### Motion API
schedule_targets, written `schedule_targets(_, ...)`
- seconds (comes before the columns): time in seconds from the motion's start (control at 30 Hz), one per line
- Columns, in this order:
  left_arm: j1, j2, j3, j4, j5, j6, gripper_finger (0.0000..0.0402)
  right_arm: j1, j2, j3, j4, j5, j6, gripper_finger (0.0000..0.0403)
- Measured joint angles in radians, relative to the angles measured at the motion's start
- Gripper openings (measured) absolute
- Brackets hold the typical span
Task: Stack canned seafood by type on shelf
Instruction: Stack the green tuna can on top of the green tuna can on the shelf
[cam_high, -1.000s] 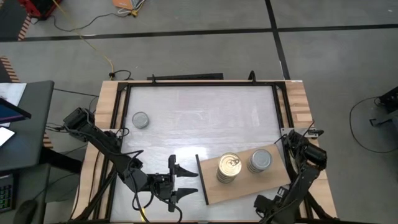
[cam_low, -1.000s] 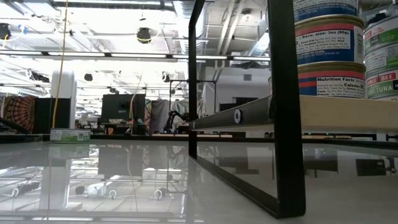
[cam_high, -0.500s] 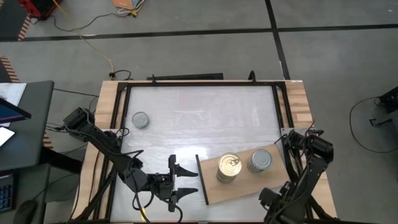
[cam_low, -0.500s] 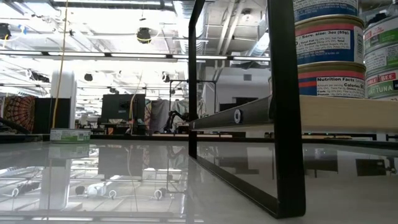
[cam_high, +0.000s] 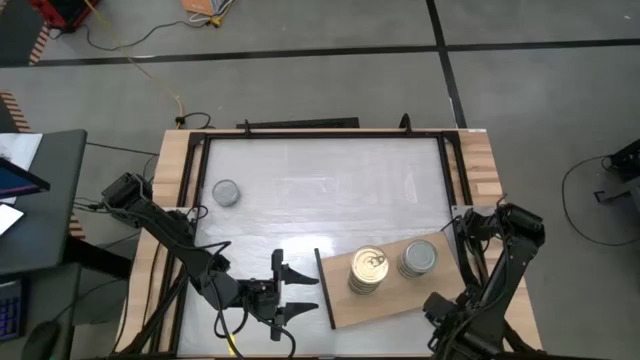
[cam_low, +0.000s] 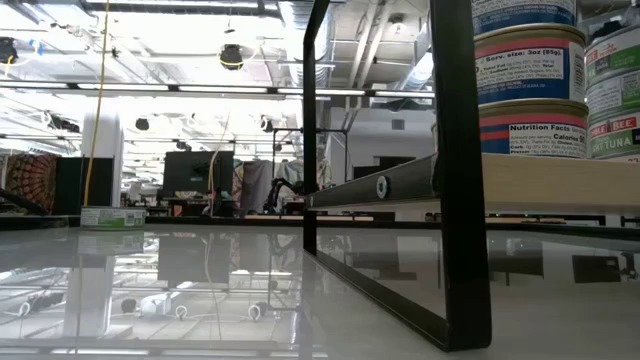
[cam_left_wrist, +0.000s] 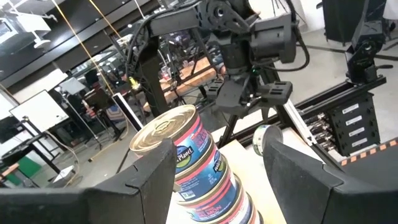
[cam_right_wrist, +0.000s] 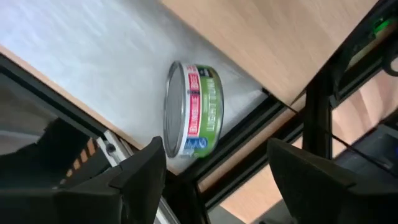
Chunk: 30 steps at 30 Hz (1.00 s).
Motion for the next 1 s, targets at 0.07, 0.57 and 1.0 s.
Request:
schedule_targets(0.07,0.000,0.000,0.000,0.000,0.000,-0.007,0.0228,0.004,-0.016,-0.035,0.021,-0.005,0.021,0.0315)
schedule_targets(0.57,-0.008,0.000,0.000,-0.006,-0.001,-0.010,0.0228,0.044,-0.147,-0.347,0.412,-0.064,0.154,0.0320)
schedule_targets(1.0,-0.008,0.000,0.000,-0.005,-0.001,-0.010,0.0228,0.044,-0.099,-0.376,0.549,-0.166,0.091,0.0286)
